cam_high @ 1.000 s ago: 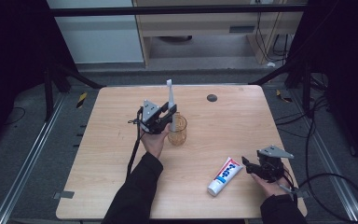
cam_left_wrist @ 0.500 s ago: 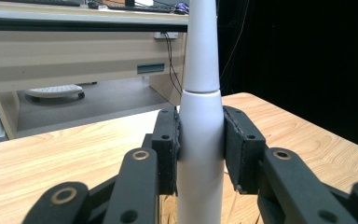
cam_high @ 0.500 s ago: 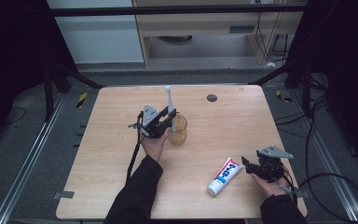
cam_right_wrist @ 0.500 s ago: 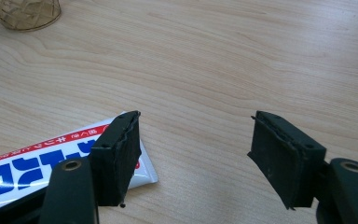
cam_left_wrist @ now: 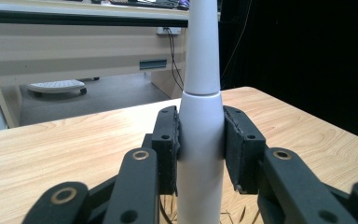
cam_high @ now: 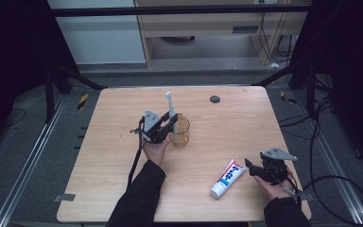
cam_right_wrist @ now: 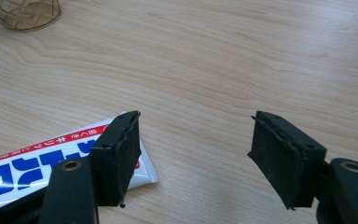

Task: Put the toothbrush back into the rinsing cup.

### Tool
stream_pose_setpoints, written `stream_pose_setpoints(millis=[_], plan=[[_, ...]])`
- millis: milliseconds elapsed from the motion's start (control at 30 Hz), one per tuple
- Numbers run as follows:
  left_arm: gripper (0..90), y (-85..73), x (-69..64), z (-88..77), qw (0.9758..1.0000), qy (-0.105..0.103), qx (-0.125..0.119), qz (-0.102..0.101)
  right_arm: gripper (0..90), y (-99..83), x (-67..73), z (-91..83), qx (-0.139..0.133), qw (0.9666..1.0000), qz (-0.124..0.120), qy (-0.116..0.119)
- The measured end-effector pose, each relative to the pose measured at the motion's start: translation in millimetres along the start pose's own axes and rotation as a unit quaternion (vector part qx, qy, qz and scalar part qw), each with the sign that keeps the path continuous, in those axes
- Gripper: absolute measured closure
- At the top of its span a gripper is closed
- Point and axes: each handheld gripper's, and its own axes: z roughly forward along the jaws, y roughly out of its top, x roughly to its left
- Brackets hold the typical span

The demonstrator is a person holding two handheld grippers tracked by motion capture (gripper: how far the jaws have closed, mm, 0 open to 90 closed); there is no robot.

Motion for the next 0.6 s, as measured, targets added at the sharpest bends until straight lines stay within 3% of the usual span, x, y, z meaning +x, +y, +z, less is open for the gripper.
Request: stream_pose_setpoints(millis=[233, 600], plan=[[67.0, -3.3, -1.1, 0.5, 0.9999, 0.002, 0.008, 0.011, 32.6, 0.0, 0.2, 0.4, 0.0, 1.0, -0.001, -0.001], [66.9, -8.0, -1.0, 1.6, 0.9998, 0.002, 0.016, 0.012, 32.6, 0.2, 0.6, 0.1, 0.001, 1.0, 0.0, 0.0]])
